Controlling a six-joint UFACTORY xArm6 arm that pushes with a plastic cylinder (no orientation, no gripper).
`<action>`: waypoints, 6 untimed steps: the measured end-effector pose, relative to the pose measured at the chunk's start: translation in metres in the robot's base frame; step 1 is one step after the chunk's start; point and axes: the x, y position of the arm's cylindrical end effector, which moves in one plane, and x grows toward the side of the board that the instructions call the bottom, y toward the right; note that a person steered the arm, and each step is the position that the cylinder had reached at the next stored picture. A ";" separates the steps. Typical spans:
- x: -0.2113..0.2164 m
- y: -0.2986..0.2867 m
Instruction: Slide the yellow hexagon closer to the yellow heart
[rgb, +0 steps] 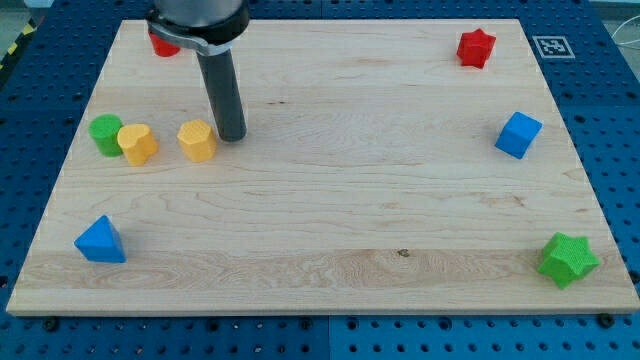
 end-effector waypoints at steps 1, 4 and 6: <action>0.003 0.000; 0.007 -0.039; 0.007 -0.034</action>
